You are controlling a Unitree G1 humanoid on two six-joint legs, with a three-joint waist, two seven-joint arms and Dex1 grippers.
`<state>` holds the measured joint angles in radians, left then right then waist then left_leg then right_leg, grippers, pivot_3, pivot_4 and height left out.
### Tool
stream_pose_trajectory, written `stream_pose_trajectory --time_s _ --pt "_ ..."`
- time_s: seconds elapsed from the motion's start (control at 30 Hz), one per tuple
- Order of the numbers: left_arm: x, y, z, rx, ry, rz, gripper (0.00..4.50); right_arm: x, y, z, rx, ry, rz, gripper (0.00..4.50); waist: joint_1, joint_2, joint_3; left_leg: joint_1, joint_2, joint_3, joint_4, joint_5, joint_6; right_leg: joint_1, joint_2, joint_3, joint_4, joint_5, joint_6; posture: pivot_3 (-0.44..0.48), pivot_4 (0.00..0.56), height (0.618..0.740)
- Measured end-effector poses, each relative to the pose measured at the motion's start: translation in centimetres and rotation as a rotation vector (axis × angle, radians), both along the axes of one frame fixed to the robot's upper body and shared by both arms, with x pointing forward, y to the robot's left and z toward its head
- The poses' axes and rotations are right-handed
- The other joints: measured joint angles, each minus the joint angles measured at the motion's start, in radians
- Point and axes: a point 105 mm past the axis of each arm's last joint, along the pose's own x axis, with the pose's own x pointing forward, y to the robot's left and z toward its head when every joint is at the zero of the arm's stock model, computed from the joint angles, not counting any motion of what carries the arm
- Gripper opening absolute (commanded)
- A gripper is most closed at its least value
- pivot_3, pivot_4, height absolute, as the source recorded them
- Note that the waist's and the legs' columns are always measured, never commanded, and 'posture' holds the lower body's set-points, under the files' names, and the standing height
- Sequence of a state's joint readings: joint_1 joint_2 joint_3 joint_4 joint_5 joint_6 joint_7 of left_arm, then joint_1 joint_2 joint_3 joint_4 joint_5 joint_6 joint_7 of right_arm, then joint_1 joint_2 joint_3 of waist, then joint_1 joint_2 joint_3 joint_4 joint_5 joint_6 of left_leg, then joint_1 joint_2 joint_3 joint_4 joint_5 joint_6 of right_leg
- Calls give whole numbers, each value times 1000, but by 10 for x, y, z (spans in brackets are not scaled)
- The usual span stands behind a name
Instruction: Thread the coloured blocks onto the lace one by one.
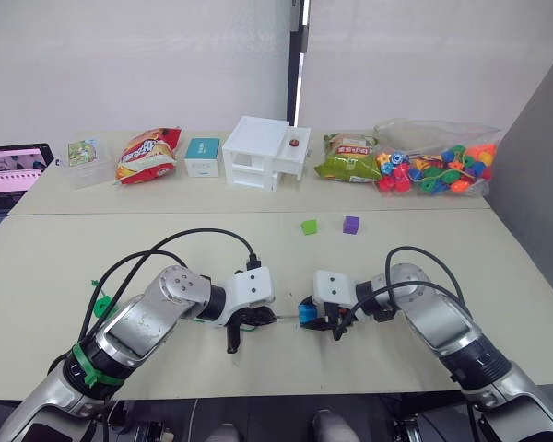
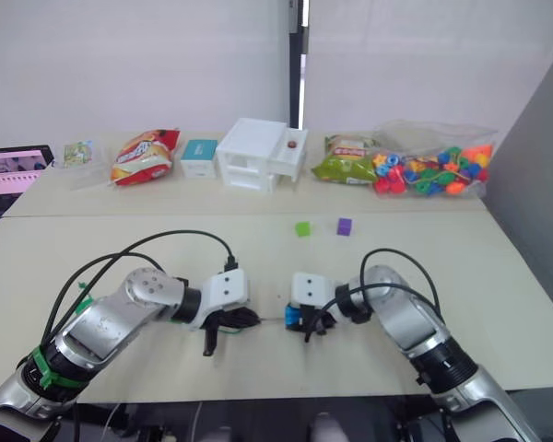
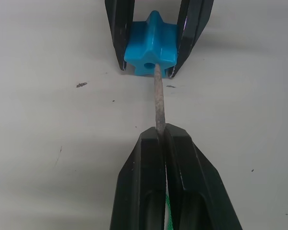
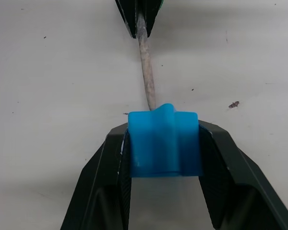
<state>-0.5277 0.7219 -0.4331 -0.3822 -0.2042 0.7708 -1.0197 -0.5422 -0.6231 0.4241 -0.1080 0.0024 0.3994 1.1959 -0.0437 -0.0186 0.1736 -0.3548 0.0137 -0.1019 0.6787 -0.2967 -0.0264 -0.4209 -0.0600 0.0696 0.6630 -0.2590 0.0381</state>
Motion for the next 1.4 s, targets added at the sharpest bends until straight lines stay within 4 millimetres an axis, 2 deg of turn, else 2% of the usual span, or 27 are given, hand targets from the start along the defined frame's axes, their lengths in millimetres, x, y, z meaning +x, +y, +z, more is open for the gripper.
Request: stream_pose_trajectory --time_s 0.4,0.9,1.03,1.23,1.4 --pt "1 -3 0 -12 2 -3 0 0 -2 0 -11 -1 -3 1385 2 0 0 0 0 0 0 0 0 0 0 0 0 0 0 0 150 740" --pt "9 -28 -11 -48 40 -42 0 -2 -2 1 -17 7 -19 1385 2 0 0 0 0 0 1 0 0 1 0 0 0 0 0 0 150 740" --pt "12 -44 -14 -67 31 -89 0 -3 -2 1 -17 9 -19 1385 3 0 0 0 -1 0 1 0 0 1 0 0 0 0 0 0 150 740" --pt "17 -49 -19 -76 34 -122 0 -3 -6 1 -24 9 -36 1385 7 0 -1 0 -1 0 2 0 0 2 0 0 0 0 0 0 150 740" --pt "12 -41 -15 -99 70 -140 1631 -4 -3 0 -15 9 -40 1385 1 0 -1 0 -1 0 2 0 0 1 0 0 1 0 0 0 150 740"
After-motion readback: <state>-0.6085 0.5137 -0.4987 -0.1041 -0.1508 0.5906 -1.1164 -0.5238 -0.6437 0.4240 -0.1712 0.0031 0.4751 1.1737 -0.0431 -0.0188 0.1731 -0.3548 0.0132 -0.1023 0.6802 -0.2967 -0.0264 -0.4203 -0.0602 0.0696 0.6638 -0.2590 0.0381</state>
